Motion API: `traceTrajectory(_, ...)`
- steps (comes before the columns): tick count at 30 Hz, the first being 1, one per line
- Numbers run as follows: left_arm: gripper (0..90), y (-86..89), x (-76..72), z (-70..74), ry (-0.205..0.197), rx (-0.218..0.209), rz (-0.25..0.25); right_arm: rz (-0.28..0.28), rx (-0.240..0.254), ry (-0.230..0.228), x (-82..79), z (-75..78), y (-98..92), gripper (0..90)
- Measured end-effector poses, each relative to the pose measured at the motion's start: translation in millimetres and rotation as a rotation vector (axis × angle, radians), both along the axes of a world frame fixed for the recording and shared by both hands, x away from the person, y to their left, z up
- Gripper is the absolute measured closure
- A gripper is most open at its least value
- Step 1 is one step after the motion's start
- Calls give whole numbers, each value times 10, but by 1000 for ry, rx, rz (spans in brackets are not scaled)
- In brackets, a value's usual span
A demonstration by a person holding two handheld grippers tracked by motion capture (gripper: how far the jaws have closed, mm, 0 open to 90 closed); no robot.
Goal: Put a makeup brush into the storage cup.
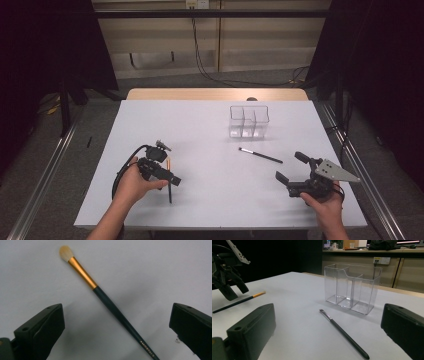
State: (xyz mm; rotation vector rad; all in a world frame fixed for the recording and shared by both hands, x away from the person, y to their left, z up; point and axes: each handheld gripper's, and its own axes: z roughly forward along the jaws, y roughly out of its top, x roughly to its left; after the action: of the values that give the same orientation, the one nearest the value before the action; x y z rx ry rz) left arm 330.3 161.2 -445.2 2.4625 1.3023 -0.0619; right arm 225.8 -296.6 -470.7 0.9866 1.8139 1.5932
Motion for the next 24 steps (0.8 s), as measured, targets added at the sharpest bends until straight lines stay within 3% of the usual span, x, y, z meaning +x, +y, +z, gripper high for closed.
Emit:
traceTrajectory(5, 0, -10, -13, -7, 5, 9, -4, -3, -4, 0, -1, -1, -5, 0)
traceTrajectory(6, 0, -14, -18, -17, 14, 31, -27, -4, -5, 3, 0, -4, -4, 0)
traceTrajectory(8, 0, -24, -29, -42, 34, 33, -27, -3, -8, 3, 1, -4, -1, 0)
traceTrajectory(16, 24, -75, -70, -96, 35, 78, -36, -5, -3, 0, -3, 5, -8, 0)
traceTrajectory(21, 80, -98, -99, -88, 5, 131, -59, -4, -10, -4, -1, 7, -7, 0)
traceTrajectory(23, 137, -128, -144, -86, -41, 194, -96, -6, -13, -4, -2, 8, -8, 0)
traceTrajectory(24, 160, -128, -144, -86, -41, 194, -96, -6, -13, -4, -2, 8, -8, 0)
